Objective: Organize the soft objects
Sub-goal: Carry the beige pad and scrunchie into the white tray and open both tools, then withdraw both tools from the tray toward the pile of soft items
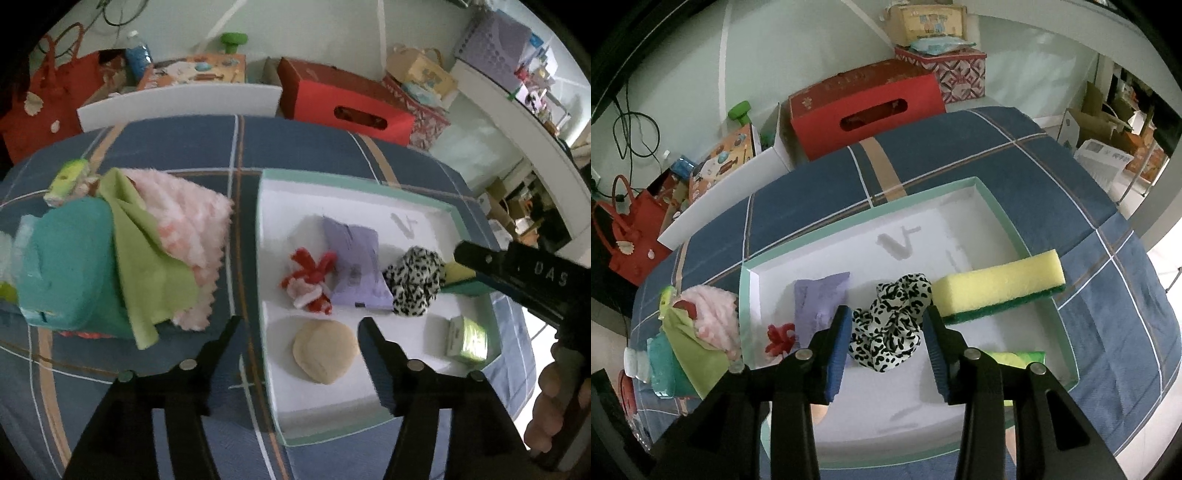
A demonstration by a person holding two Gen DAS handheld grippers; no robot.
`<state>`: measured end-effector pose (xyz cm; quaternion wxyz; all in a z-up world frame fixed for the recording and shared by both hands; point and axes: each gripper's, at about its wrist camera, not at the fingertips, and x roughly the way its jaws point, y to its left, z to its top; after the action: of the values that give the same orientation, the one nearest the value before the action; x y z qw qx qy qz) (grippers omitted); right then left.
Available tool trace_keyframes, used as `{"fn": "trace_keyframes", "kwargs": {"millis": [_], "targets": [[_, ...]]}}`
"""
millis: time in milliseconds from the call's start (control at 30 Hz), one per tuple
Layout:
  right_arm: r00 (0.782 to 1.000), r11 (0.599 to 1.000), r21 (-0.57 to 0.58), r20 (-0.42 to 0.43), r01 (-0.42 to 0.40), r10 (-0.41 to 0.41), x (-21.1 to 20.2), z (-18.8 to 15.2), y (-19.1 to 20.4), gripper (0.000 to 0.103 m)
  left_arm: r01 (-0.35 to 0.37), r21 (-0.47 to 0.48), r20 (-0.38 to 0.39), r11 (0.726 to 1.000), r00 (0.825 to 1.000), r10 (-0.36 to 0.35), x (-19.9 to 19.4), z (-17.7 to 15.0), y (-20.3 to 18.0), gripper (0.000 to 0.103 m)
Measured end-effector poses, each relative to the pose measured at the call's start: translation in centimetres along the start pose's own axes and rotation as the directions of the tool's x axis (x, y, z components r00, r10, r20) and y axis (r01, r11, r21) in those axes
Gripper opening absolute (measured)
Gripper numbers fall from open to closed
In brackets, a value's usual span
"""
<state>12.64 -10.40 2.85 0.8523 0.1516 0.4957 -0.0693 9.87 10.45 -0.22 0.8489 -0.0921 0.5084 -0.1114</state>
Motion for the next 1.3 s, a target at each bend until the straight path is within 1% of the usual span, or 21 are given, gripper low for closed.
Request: {"fn": "trace_keyframes", "kwargs": {"millis": [33, 67, 100, 167, 200, 233, 267, 367, 433, 467, 667, 833, 1000, 1067, 1100, 1133, 1167, 1267, 1300], "targets": [[1.0, 1.0, -0.003, 0.002, 0.0, 0.0, 0.0, 0.0, 0.1, 0.041, -0.007, -0.004, 0.015, 1.0, 1.0, 0.007, -0.3, 0.1, 0.2, 0.076], [1.0, 1.0, -0.007, 0.003, 0.001, -0.001, 0.0, 0.0, 0.2, 0.046, -0.012, -0.008, 0.027, 1.0, 1.0, 0.012, -0.5, 0.3, 0.3, 0.079], [1.0, 1.0, -0.011, 0.003, 0.001, -0.001, 0.0, 0.0, 0.3, 0.054, -0.018, -0.015, 0.042, 1.0, 0.999, 0.019, -0.8, 0.4, 0.5, 0.081], [1.0, 1.0, -0.019, 0.002, -0.001, 0.001, 0.1, 0.0, 0.5, 0.06, -0.029, -0.033, 0.072, 0.999, 0.997, 0.031, -1.3, 0.6, 1.0, 0.092], [1.0, 1.0, -0.023, 0.001, -0.001, 0.001, 0.1, 0.0, 0.6, 0.062, -0.032, -0.043, 0.086, 0.999, 0.996, 0.035, -1.6, 0.8, 1.3, 0.096], [1.0, 1.0, -0.026, 0.001, 0.0, 0.0, 0.1, -0.1, 0.7, 0.063, -0.035, -0.056, 0.102, 0.998, 0.994, 0.041, -1.9, 0.9, 1.8, 0.102], [1.0, 1.0, -0.031, 0.001, 0.002, -0.002, 0.1, -0.1, 0.8, 0.065, -0.038, -0.066, 0.113, 0.997, 0.993, 0.046, -2.2, 1.0, 2.0, 0.103], [1.0, 0.999, -0.047, 0.001, 0.016, -0.016, 0.3, -0.2, 1.2, 0.066, -0.045, -0.105, 0.148, 0.993, 0.987, 0.06, -3.2, 1.3, 3.1, 0.103], [1.0, 0.998, -0.052, 0.0, 0.025, -0.025, 0.4, -0.2, 1.3, 0.073, -0.037, -0.127, 0.161, 0.991, 0.985, 0.058, -3.7, 1.5, 3.8, 0.103], [1.0, 0.998, -0.055, 0.002, 0.029, -0.029, 0.5, -0.2, 1.3, 0.079, -0.031, -0.14, 0.171, 0.99, 0.984, 0.055, -4.0, 1.6, 4.2, 0.103], [0.998, 0.995, -0.086, 0.012, 0.058, -0.057, 0.7, -0.5, 2.1, 0.08, -0.028, -0.195, 0.214, 0.98, 0.974, 0.07, -5.3, 1.9, 5.7, 0.103], [0.998, 0.99, -0.12, 0.011, 0.067, -0.066, 1.0, -1.0, 3.3, 0.081, -0.008, -0.27, 0.254, 0.963, 0.964, 0.079, -6.8, 2.1, 8.2, 0.103], [0.999, 0.988, -0.149, 0.025, 0.045, -0.042, 0.8, -1.4, 4.9, 0.081, -0.029, -0.366, 0.293, 0.93, 0.945, 0.146, -8.6, 2.1, 11.9, 0.103], [0.999, 0.985, -0.17, 0.032, 0.031, -0.026, 0.7, -1.6, 5.8, 0.081, -0.053, -0.417, 0.303, 0.907, 0.933, 0.194, -9.6, 2.0, 13.9, 0.103], [0.999, 0.983, -0.181, 0.037, 0.025, -0.019, 0.6, -1.7, 6.3, 0.081, -0.06, -0.432, 0.304, 0.9, 0.93, 0.208, -9.8, 1.9, 14.5, 0.103], [0.999, 0.981, -0.193, 0.043, 0.021, -0.013, 0.5, -1.9, 6.9, 0.081, -0.071, -0.458, 0.303, 0.886, 0.924, 0.232, -10.1, 1.7, 15.6, 0.103], [0.999, 0.979, -0.203, 0.047, 0.017, -0.008, 0.5, -2.0, 7.4, 0.081, -0.082, -0.485, 0.301, 0.871, 0.919, 0.255, -10.5, 1.6, 16.6, 0.103], [0.998, 0.969, -0.245, 0.051, -0.014, 0.027, 0.4, -2.6, 9.3, 0.081, -0.107, -0.532, 0.29, 0.84, 0.909, 0.3, -11.0, 1.1, 18.6, 0.103], [0.998, 0.966, -0.259, 0.049, -0.027, 0.041, 0.5, -2.8, 9.9, 0.081, -0.123, -0.553, 0.278, 0.824, 0.905, 0.322, -11.2, 0.9, 19.4, 0.103]]}}
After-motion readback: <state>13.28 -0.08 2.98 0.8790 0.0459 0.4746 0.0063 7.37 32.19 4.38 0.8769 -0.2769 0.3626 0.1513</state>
